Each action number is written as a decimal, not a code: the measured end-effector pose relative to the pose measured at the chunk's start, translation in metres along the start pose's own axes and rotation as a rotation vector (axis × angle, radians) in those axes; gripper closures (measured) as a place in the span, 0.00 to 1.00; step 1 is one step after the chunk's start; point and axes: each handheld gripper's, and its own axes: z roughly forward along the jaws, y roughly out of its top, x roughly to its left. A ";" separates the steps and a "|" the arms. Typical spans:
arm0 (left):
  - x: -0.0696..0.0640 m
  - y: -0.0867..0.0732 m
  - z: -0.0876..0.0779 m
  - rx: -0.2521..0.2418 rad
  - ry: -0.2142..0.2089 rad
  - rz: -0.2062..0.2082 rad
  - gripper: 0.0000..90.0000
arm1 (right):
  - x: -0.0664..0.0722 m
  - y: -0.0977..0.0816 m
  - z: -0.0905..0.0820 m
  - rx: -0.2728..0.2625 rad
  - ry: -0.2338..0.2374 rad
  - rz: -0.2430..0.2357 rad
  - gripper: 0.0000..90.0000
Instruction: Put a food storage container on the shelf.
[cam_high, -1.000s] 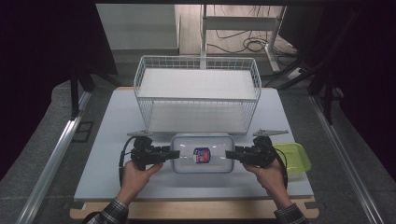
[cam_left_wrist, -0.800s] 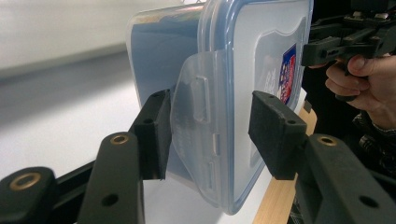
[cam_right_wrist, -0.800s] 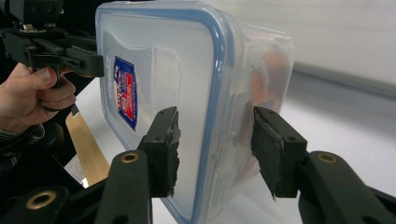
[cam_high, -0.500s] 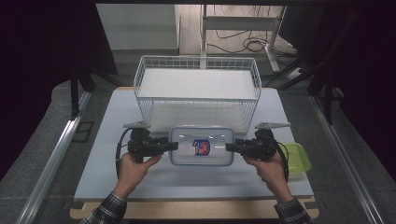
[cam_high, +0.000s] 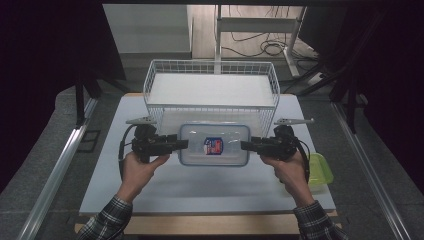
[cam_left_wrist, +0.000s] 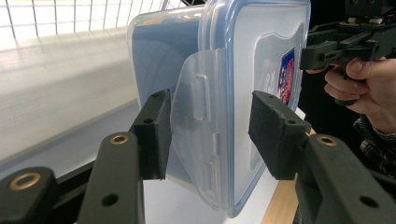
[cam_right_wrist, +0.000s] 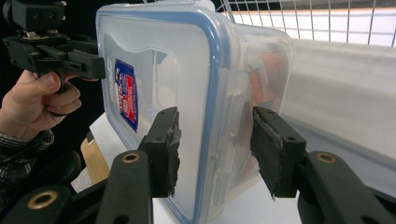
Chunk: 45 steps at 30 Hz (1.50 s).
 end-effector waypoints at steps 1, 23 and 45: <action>0.000 0.000 0.000 0.000 0.000 0.000 0.56 | 0.000 0.000 0.000 0.000 0.000 0.000 0.59; -0.004 0.054 -0.022 -0.065 0.009 0.035 0.56 | 0.016 0.066 -0.009 -0.057 -0.019 -0.058 0.58; 0.013 0.107 -0.029 -0.117 -0.016 0.011 0.57 | 0.010 0.118 -0.007 -0.121 -0.019 -0.034 0.58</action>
